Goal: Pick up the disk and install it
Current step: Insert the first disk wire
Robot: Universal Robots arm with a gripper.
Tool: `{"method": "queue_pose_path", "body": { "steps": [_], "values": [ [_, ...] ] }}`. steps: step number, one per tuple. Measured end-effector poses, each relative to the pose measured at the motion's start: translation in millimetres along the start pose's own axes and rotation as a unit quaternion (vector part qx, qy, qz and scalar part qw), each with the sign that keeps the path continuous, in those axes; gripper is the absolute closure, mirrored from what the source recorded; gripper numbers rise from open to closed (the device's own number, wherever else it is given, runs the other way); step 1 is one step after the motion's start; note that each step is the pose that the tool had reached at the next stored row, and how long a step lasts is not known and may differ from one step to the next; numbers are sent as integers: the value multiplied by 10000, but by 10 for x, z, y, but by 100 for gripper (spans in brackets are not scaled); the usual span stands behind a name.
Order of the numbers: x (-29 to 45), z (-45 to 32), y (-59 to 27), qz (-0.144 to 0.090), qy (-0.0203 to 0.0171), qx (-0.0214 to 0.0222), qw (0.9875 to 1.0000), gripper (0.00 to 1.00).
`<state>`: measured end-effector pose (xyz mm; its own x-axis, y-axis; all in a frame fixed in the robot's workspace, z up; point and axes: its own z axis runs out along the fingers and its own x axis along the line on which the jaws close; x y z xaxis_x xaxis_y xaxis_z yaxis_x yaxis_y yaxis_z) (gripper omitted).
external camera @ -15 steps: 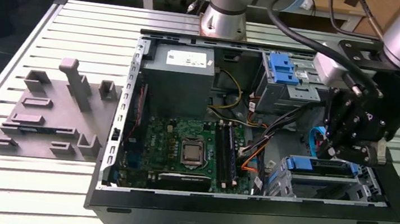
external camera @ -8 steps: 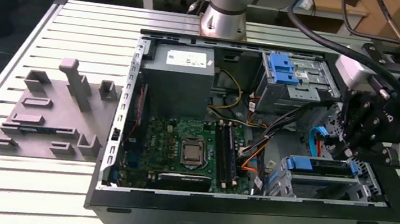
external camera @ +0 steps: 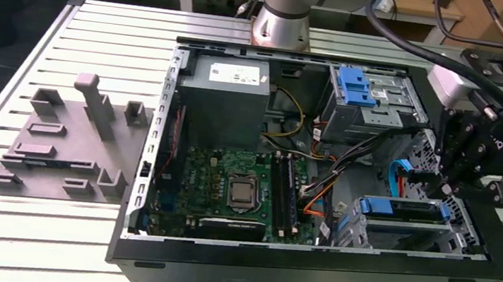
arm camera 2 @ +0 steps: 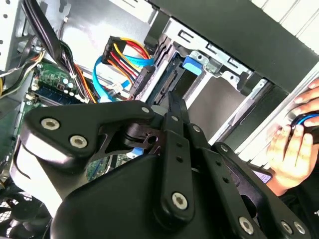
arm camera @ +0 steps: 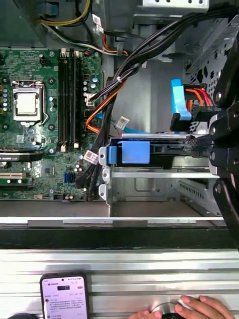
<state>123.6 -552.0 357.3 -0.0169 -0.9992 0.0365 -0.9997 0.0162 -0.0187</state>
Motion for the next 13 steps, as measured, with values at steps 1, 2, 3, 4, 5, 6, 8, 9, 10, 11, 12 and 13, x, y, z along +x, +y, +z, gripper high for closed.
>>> {"method": "queue_pose_path", "body": {
  "steps": [1,2,3,4,5,6,8,9,10,11,12,13],
  "values": [
    [-10,-10,0,1,-1,23,10000,89],
    [-24,-21,-1,2,0,46,10000,89],
    [-39,-30,-1,2,0,67,10000,89],
    [-57,-39,-1,3,0,86,10000,89],
    [-75,-45,-1,4,0,101,9999,89],
    [-96,-50,-1,4,0,111,9999,89],
    [-133,-59,-1,4,-1,124,9999,89],
    [-153,-62,0,4,-1,128,9999,89],
    [-173,-64,0,4,0,130,9999,89],
    [-190,-65,0,4,0,132,9999,89],
    [-203,-65,0,4,0,132,9999,89],
    [-206,-65,1,5,0,132,9999,89]
  ]
}}
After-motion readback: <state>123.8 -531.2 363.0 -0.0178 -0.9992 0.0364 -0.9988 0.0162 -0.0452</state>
